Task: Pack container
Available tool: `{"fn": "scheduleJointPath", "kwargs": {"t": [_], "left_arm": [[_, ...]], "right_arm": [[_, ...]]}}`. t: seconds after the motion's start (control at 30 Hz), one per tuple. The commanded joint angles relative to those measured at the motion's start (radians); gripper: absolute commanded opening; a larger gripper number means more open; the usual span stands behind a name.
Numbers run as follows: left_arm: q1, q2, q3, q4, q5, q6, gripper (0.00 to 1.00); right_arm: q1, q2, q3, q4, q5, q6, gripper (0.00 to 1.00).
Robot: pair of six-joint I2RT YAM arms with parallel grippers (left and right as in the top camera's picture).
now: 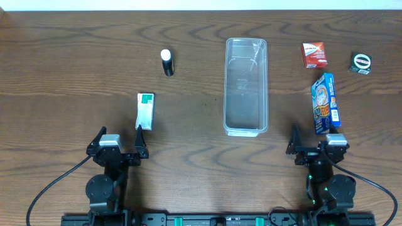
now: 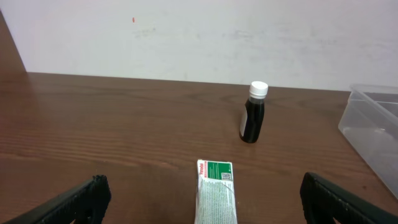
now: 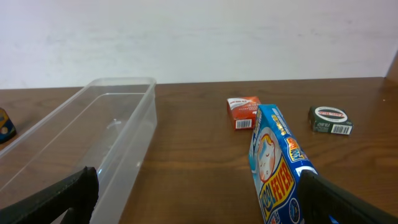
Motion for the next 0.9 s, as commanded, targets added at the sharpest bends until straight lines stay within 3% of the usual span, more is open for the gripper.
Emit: {"fn": "scheduleJointPath", "kwargs": {"t": [0.0,0.6,0.87], "left_arm": [[0.006,-0.006,-0.016,-0.035,0.011,0.006,0.98],[0.006,-0.006,-0.016,-0.035,0.011,0.006,0.98],[0.006,-0.006,-0.016,-0.035,0.011,0.006,0.98]], "right_arm": [[0.008,-0.011,-0.006,0.001,-0.006,-0.017,0.99],[0.008,-0.011,-0.006,0.004,-0.027,-0.006,0.99],[0.008,-0.011,-0.006,0.012,-0.102,0.223,0.99]]}}
